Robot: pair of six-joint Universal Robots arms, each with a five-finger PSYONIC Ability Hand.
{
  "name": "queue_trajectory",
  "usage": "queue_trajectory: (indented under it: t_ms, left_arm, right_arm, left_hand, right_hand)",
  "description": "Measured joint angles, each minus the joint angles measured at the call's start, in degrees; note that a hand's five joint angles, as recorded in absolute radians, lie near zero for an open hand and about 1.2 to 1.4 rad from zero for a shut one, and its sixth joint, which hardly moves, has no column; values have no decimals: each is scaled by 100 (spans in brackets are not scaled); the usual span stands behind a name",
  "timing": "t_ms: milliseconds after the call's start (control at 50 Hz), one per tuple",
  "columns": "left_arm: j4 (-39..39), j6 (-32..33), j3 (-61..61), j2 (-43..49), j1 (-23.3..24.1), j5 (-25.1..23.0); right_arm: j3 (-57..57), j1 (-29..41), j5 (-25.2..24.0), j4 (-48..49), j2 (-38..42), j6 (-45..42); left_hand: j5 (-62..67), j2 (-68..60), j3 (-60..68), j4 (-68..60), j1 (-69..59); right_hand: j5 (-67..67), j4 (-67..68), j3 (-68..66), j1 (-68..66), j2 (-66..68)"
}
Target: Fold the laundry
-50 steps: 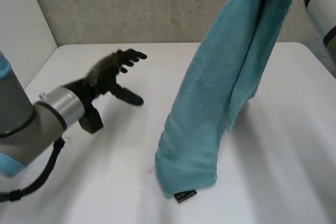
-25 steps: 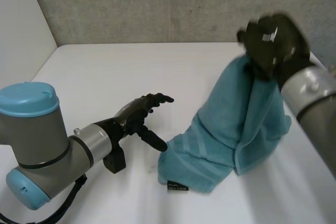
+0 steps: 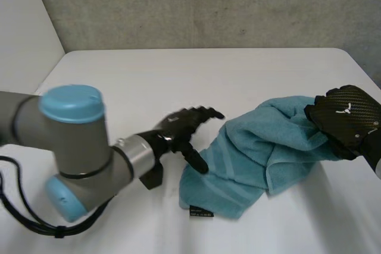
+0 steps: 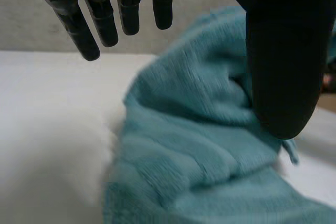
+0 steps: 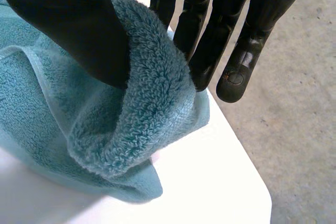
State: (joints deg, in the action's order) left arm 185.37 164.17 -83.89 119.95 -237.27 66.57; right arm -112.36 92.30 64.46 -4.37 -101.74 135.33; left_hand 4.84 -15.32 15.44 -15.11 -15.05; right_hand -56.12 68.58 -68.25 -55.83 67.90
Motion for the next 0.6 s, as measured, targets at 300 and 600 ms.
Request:
queue_trajectory:
  t_ms: [300, 600]
  left_arm:
    - [319, 201, 1297, 1137, 810, 272]
    - [1184, 197, 1974, 1767, 1199, 474]
  right_arm:
    - [-281, -229, -833, 24, -418, 112]
    - [-311, -230, -977, 53, -453, 101]
  left_hand:
    - [-5, 0, 0, 0, 0]
    - [-1, -1, 2, -2, -5]
  right_hand:
    - [0, 0, 0, 0, 0]
    - [0, 0, 0, -5, 0]
